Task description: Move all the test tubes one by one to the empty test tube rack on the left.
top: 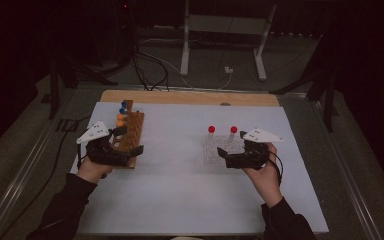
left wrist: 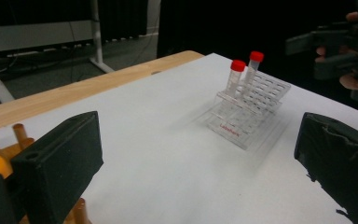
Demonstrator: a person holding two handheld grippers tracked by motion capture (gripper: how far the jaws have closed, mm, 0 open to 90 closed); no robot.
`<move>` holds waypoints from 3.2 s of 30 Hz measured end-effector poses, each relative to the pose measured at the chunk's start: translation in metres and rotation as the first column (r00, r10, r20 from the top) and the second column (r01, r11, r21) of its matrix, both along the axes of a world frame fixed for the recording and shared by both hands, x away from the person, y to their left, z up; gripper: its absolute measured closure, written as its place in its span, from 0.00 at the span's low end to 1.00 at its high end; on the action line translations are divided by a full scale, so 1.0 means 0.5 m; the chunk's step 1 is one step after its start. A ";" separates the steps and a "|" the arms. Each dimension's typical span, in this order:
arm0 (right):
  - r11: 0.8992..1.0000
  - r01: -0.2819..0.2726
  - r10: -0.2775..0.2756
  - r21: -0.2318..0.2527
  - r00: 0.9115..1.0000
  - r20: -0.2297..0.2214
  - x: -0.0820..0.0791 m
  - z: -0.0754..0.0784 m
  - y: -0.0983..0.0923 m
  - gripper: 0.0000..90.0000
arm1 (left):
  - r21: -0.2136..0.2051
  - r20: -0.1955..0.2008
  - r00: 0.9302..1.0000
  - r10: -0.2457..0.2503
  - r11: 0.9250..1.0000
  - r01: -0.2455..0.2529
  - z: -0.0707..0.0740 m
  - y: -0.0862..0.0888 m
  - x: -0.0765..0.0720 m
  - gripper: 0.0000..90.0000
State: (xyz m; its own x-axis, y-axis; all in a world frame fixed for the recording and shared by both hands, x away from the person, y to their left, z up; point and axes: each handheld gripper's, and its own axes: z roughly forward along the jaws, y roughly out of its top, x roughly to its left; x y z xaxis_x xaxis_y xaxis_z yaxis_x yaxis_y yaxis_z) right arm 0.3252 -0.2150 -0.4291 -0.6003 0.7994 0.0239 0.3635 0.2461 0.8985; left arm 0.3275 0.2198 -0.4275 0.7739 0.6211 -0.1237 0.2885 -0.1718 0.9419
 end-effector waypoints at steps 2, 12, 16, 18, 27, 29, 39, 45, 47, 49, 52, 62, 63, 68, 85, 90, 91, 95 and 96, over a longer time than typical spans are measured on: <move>1.000 0.027 -0.027 -0.003 1.000 -0.005 0.005 -0.004 -0.008 0.00 | 0.005 0.003 1.000 -0.005 1.000 0.005 -0.001 -0.003 -0.001 0.02; 0.993 0.115 -0.116 -0.025 0.992 -0.055 0.032 -0.027 -0.030 0.04 | 0.023 0.004 0.999 -0.037 0.999 0.037 -0.004 -0.017 -0.007 0.02; 0.990 0.140 -0.141 -0.029 0.987 -0.076 0.044 -0.033 -0.032 0.10 | 0.027 0.005 0.999 -0.040 0.999 0.040 -0.003 -0.021 -0.008 0.02; 0.987 0.156 -0.158 -0.033 0.984 -0.082 0.049 -0.035 -0.032 0.17 | 0.027 0.005 0.999 -0.044 0.999 0.044 -0.002 -0.022 -0.008 0.02; 0.983 0.175 -0.182 -0.057 0.972 -0.149 0.077 -0.049 -0.031 0.49 | 0.039 0.005 0.999 -0.048 0.998 0.048 -0.003 -0.026 -0.009 0.02; 0.983 0.168 -0.177 -0.072 0.972 -0.153 0.082 -0.053 -0.029 0.56 | 0.041 0.004 0.999 -0.049 0.998 0.049 -0.004 -0.027 -0.008 0.02; 0.985 0.139 -0.154 -0.104 0.976 -0.155 0.100 -0.061 -0.021 0.81 | 0.047 -0.001 0.999 -0.053 0.998 0.053 -0.005 -0.029 -0.009 0.02; 0.985 0.146 -0.157 -0.095 0.979 -0.129 0.097 -0.053 -0.026 0.83 | 0.047 -0.003 0.999 -0.052 0.998 0.052 -0.005 -0.028 -0.007 0.02; 0.986 0.145 -0.153 -0.079 0.984 -0.095 0.088 -0.033 -0.031 0.83 | 0.044 -0.004 0.999 -0.052 0.998 0.053 -0.004 -0.028 -0.008 0.02; 0.987 0.144 -0.148 -0.070 0.987 -0.061 0.077 -0.011 -0.035 0.83 | 0.044 -0.003 0.999 -0.052 0.998 0.052 -0.003 -0.028 -0.008 0.02; 0.987 0.144 -0.145 -0.072 0.989 -0.012 0.060 0.019 -0.039 0.83 | 0.044 -0.003 0.998 -0.059 0.997 0.059 0.000 -0.029 -0.009 0.02; 0.998 -0.038 0.038 -0.056 0.999 -0.016 -0.001 0.073 0.011 0.83 | 0.042 -0.006 0.992 -0.124 0.991 0.124 0.015 -0.058 -0.022 0.02; 0.997 -0.061 0.060 -0.052 0.998 -0.022 -0.005 0.071 0.021 0.83 | 0.048 -0.003 0.992 -0.129 0.990 0.129 0.017 -0.062 -0.024 0.02; 0.987 -0.148 0.146 -0.055 0.988 -0.046 -0.021 0.057 0.068 0.83 | 0.061 0.011 0.984 -0.176 0.983 0.175 0.023 -0.091 -0.039 0.03; 0.931 -0.357 0.345 -0.076 0.929 -0.136 -0.066 -0.005 0.194 0.83 | 0.090 -0.006 0.956 -0.294 0.952 0.293 0.012 -0.196 -0.057 0.27; 0.923 -0.376 0.363 -0.079 0.922 -0.135 -0.072 -0.005 0.206 0.83 | 0.089 -0.014 0.951 -0.310 0.947 0.310 0.003 -0.208 -0.048 0.47; 0.923 -0.377 0.365 -0.079 0.921 -0.135 -0.072 -0.006 0.207 0.83 | 0.091 -0.014 0.950 -0.311 0.946 0.311 0.002 -0.210 -0.047 0.51; 0.922 -0.379 0.367 -0.077 0.920 -0.137 -0.073 -0.006 0.208 0.83 | 0.086 -0.014 0.945 -0.327 0.941 0.326 -0.001 -0.216 -0.042 0.65; 0.923 -0.379 0.367 -0.075 0.920 -0.136 -0.073 -0.006 0.208 0.83 | 0.087 -0.012 0.945 -0.328 0.941 0.328 -0.001 -0.217 -0.042 0.67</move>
